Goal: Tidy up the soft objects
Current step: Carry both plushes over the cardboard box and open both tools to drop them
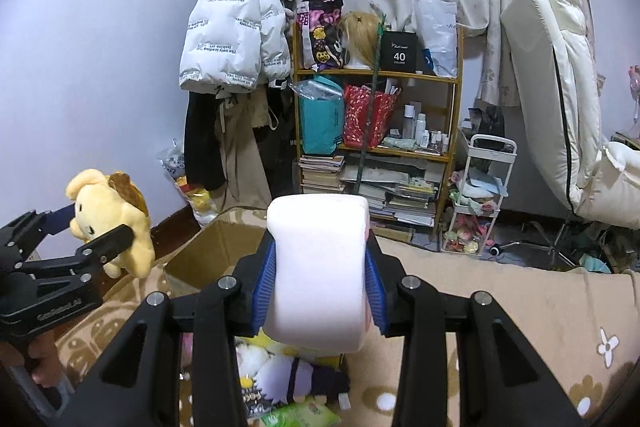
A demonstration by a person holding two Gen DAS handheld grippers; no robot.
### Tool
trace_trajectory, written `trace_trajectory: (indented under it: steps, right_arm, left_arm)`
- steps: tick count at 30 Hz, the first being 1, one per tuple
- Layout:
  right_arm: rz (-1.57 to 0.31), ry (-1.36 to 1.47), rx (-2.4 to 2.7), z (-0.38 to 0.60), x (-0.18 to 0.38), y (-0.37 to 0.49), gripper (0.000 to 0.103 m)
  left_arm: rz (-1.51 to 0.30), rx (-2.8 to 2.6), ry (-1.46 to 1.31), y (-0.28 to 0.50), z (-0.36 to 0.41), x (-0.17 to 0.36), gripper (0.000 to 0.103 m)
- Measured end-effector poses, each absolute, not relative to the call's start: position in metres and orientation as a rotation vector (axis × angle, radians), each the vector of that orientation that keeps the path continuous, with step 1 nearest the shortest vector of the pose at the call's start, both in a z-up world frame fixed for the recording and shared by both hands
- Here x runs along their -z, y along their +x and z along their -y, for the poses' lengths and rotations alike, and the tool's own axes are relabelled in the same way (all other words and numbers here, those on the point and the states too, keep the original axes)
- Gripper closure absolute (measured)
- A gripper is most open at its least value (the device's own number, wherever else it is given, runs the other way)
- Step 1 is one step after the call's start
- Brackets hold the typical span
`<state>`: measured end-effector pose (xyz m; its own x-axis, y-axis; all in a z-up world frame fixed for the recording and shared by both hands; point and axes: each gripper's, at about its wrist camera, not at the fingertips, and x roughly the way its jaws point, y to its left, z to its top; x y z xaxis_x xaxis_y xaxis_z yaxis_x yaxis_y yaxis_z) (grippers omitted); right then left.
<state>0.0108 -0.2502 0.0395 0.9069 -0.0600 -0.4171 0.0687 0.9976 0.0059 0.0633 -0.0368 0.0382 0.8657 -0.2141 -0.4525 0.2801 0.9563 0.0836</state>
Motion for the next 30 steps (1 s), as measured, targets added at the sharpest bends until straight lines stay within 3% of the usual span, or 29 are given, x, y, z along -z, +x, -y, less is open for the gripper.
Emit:
trace_trajectory:
  steps: [8, 19, 30]
  right_arm:
    - [-0.431, 0.028, 0.001, 0.254, -0.035, 0.053, 0.06]
    - [-0.523, 0.087, -0.068, 0.254, 0.023, 0.094, 0.057]
    - [-0.617, 0.153, -0.076, 0.265, 0.056, 0.108, 0.052]
  left_arm:
    - [-0.524, 0.285, 0.173, 0.106, 0.051, -0.017, 0.027]
    - [-0.601, 0.313, 0.239, 0.137, 0.068, 0.026, 0.026]
    - [-0.665, 0.327, 0.224, 0.148, 0.073, 0.042, 0.016]
